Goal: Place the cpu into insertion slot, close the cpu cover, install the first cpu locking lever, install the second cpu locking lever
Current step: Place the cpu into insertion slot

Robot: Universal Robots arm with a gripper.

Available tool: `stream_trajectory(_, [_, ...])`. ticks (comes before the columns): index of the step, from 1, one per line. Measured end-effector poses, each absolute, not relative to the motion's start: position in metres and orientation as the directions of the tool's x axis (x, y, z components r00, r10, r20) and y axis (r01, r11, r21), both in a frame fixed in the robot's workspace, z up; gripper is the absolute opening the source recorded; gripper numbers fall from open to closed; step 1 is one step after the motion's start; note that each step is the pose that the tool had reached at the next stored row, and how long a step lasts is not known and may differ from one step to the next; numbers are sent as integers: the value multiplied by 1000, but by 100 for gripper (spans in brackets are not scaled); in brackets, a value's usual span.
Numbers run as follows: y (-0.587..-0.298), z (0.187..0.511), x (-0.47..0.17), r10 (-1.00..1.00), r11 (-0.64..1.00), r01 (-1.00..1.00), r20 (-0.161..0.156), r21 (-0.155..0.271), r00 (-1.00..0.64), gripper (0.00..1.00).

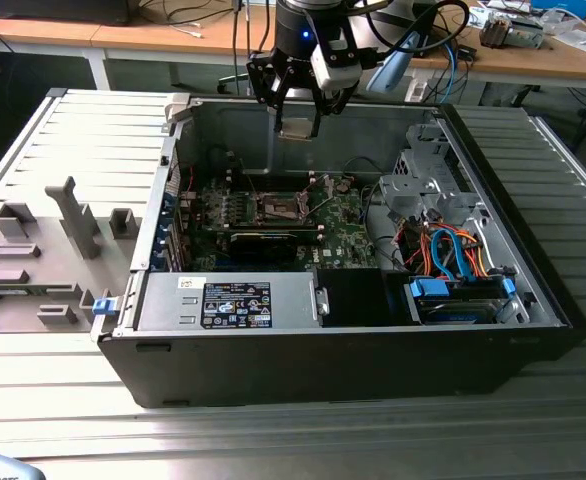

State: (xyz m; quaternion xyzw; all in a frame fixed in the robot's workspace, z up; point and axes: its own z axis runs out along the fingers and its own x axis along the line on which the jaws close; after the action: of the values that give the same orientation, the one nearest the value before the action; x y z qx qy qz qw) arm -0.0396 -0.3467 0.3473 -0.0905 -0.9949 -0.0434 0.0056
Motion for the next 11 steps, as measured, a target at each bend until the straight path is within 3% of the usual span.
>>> stream_trajectory(11, [-347,347,-40,193,977,194,19,85,-981,55])
